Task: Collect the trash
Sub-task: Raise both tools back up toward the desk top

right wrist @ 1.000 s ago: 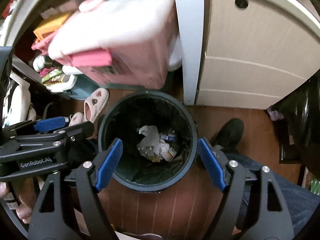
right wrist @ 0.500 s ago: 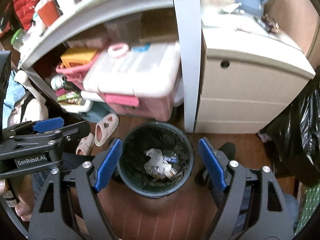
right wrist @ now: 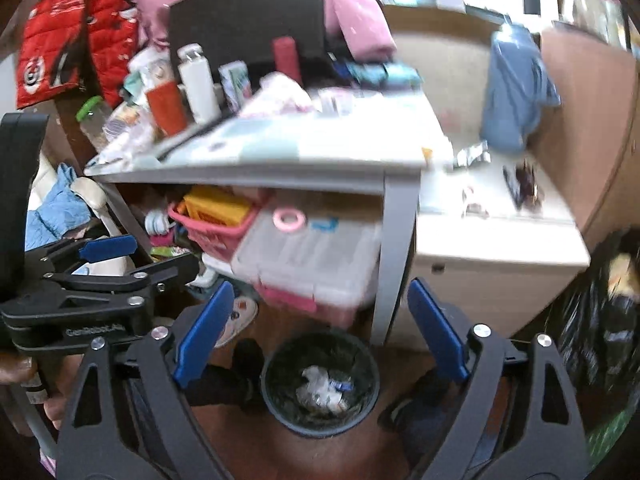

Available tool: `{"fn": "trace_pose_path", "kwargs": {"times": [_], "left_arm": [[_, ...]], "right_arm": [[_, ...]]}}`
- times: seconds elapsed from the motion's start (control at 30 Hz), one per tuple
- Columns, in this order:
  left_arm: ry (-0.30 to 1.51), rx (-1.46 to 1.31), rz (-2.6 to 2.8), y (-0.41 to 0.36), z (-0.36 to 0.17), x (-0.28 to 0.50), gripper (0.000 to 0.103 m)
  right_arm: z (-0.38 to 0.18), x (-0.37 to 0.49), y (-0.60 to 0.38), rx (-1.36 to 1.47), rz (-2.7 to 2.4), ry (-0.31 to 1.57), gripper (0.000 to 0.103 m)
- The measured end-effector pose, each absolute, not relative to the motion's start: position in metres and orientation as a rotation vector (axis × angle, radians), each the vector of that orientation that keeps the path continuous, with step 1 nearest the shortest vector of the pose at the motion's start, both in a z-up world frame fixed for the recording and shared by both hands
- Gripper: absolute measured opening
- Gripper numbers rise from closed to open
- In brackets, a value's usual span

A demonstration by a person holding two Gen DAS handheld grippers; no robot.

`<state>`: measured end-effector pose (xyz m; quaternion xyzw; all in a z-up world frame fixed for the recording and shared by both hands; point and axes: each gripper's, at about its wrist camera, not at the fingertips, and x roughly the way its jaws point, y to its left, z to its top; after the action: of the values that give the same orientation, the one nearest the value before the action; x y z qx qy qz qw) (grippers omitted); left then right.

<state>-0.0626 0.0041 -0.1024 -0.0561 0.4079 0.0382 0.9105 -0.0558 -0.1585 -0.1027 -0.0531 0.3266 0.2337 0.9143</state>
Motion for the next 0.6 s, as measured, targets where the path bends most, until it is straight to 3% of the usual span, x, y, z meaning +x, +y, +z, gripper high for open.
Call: {"fn": "trace_pose_path", "kwargs": {"times": [0.2,0.6], "left_arm": [[0.783,-0.108,0.081,0.015,-0.059,-0.059,0.092],[0.762,-0.123,0.081,0.046,-0.024,-0.004,0.092]], "right_arm": [[-0.06,-0.049,-0.148,-0.135,0.489,0.594,0.098],[-0.026,0.013,-0.116,-0.148,0.536,0.57,0.098]]}}
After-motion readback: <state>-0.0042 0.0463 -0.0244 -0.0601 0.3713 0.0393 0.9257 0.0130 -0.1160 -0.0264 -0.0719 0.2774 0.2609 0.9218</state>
